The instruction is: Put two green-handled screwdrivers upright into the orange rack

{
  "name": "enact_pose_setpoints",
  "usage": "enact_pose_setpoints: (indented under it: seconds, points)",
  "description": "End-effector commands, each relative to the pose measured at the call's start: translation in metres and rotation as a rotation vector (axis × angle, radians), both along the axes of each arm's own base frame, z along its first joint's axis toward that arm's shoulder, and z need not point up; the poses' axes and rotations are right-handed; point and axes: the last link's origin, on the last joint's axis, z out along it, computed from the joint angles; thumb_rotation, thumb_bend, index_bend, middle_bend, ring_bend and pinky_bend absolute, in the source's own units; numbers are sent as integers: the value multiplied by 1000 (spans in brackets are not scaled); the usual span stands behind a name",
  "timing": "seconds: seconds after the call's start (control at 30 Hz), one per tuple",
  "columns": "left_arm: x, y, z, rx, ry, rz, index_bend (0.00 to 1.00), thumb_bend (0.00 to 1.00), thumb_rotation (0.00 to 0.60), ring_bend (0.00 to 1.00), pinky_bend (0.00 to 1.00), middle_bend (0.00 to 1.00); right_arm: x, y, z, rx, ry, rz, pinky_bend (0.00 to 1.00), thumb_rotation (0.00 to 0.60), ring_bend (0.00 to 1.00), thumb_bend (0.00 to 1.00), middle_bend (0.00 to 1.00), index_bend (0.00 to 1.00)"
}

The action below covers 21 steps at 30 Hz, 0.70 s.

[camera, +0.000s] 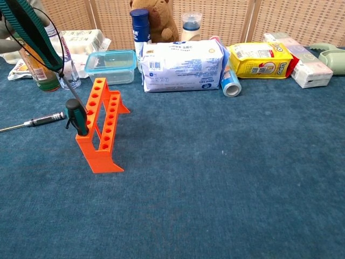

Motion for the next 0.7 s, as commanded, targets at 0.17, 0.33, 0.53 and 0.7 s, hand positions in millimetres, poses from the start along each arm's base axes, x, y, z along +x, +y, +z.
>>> enact_pose_setpoints:
  seconds: [0.17, 0.33, 0.53, 0.7]
  points:
    - [0, 1, -1, -1, 2, 0, 636, 430, 600, 711, 828, 747, 0, 0, 0, 0, -1, 0, 0, 600, 151, 102, 242, 216]
    - [0, 2, -3, -2, 4, 2, 636, 430, 600, 710, 828, 747, 0, 0, 0, 1, -2, 2, 0, 600, 151, 102, 242, 216]
    - [1, 6, -7, -7, 13, 8, 636, 430, 600, 710, 828, 747, 0, 0, 0, 2, -3, 1, 0, 600, 151, 102, 242, 216]
    - [3, 8, -13, -15, 19, 8, 636, 430, 600, 710, 828, 747, 0, 1, 0, 1, -4, 1, 0, 600, 150, 102, 243, 216]
